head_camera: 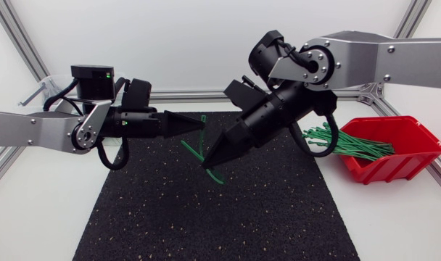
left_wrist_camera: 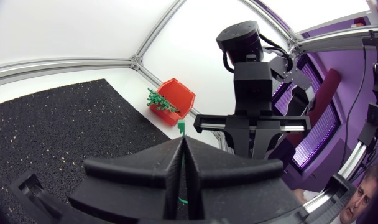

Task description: Take a green cable tie from the red box, thread the tail through the head to close it, then place it in the transparent bin on the left.

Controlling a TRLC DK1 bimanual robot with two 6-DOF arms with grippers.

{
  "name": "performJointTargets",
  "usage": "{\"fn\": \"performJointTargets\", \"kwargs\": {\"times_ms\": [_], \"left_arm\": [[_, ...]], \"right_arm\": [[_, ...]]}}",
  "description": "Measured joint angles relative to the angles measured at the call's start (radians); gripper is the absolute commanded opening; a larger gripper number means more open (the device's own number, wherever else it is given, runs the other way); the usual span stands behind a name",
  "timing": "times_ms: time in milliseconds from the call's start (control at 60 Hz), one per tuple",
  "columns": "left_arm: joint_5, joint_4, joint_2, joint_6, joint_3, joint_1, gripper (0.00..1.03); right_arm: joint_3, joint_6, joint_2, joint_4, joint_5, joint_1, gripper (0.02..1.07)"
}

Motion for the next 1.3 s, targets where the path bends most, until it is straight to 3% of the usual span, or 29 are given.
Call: {"fn": "performJointTargets", "kwargs": {"times_ms": [200, 450, 917, 1300], "left_arm": [[-0.021, 0.027, 0.000, -0.018, -0.022, -0.016, 0.03], [-0.030, 0.045, 0.000, -0.021, -0.029, -0.019, 0.03], [-0.053, 0.158, -0.001, -0.074, -0.056, -0.021, 0.03], [-0.105, 0.197, -0.011, -0.092, -0.095, -0.036, 0.03]], "right_arm": [[-0.075, 0.163, -0.037, 0.159, -0.010, 0.013, 0.07], [-0.113, 0.386, -0.080, 0.185, -0.011, 0.012, 0.07], [-0.150, 0.647, -0.080, 0.199, -0.217, -0.042, 0.07], [-0.219, 0.912, -0.080, 0.480, -0.262, -0.118, 0.07]]}}
